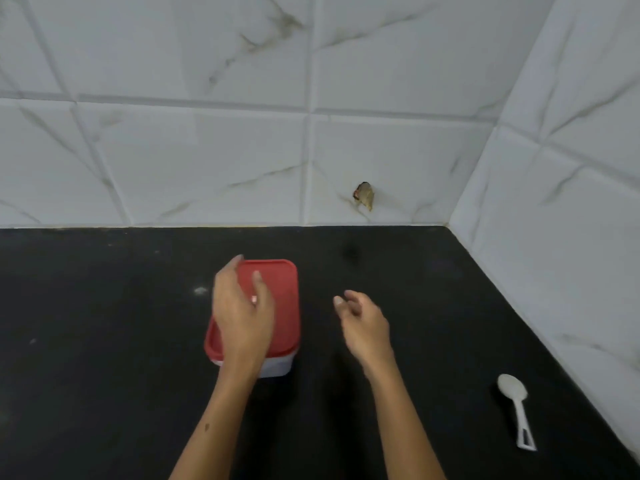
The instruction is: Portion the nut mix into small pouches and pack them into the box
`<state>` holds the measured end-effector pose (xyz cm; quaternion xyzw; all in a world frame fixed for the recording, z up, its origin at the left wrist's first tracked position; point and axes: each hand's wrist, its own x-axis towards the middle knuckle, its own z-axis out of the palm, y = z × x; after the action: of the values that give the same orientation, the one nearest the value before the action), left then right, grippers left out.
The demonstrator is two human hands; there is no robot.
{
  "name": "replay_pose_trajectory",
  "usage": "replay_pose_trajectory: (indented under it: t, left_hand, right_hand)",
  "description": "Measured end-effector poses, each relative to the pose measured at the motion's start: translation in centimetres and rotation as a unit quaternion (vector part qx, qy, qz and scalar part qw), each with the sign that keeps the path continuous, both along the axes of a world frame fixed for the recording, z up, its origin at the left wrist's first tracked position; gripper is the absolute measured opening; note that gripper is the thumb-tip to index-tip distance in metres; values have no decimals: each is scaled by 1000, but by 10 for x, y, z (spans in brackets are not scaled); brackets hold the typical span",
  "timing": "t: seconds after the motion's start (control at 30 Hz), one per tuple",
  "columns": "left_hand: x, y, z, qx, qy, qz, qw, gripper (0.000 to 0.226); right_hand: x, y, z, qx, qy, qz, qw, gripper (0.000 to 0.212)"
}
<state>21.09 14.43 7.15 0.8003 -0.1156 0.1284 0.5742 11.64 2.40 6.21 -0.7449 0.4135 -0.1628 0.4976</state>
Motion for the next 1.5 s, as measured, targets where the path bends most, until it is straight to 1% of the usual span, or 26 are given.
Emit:
replay_pose_trajectory:
  t: [0.03,0.07,0.1,0.13,0.17,0.2,0.23,0.27,0.3,0.33,0.37,0.47,0.57,0.63,0.73,0.83,0.93,1.03,1.1,1.2,1.37,1.43,1.5]
  left_hand:
    - [-20,-19,0,-55,1,-47,997,33]
    - [-44,-42,-5,-97,32,-114,988,28]
    - [-68,-64,-11,-124,82,-178,973,24]
    - [-92,-86,-20,-128,151,-238,951,16]
    - [-118,-108,-28,-118,234,-301,917,9]
    - [-139,-126,-37,-84,315,-346,880,16]
    - [-162,-142,-44,-39,378,-382,842,26]
    - [-182,-154,-49,5,421,-403,812,35]
    - [-196,-161,-50,35,451,-413,791,41]
    - [-210,-167,-50,57,469,-415,778,43]
    - [-221,-170,-49,67,478,-411,773,45]
    - [-236,-179,-54,71,478,-391,783,48]
    - [-238,-183,-53,38,488,-389,780,53]
    - [-230,-179,-48,26,488,-376,787,57]
    - [-200,-161,-43,-14,465,-340,818,58]
    - [-157,-132,-37,-56,430,-279,857,57]
    - [-116,-102,-36,-107,430,-213,871,49]
    - [-89,-80,-43,-118,426,-160,883,49]
    - [-76,-70,-47,-122,433,-142,882,46]
    - [-68,-61,-51,-120,437,-147,879,31]
    - [-69,-53,-54,-107,436,-178,876,25]
    - [-70,-49,-53,-77,418,-193,884,22]
    - [-73,-43,-48,-66,380,-220,896,16]
  right_hand:
    - [-22,-17,2,-33,0,-30,999,35]
    - [-48,-36,2,-60,5,-69,996,30]
    - [-74,-52,0,-81,17,-110,990,27]
    - [-99,-67,-2,-93,35,-153,983,26]
    - [-126,-80,-5,-96,65,-192,975,26]
    - [-146,-90,-10,-87,99,-222,966,26]
    - [-166,-99,-15,-68,136,-247,957,27]
    - [-181,-105,-20,-47,169,-259,950,27]
    - [-191,-109,-25,-26,190,-259,947,27]
    - [-201,-112,-30,-4,199,-254,947,27]
    - [-206,-113,-34,17,198,-246,949,27]
    - [-213,-113,-44,55,170,-242,954,27]
    - [-208,-110,-46,67,146,-243,957,26]
    - [-197,-106,-44,58,114,-237,963,24]
    - [-164,-93,-37,49,64,-206,975,20]
    - [-114,-74,-36,64,16,-135,989,20]
    - [-63,-49,-43,66,-12,-67,995,21]
    - [-25,-27,-51,54,-15,-27,998,16]
    - [-7,-16,-58,38,-7,-12,999,12]
    - [7,-7,-67,32,14,-1,999,11]
    - [11,-5,-73,27,34,11,999,8]
    - [9,-6,-72,26,41,20,999,7]
    - [8,-8,-71,29,53,28,998,8]
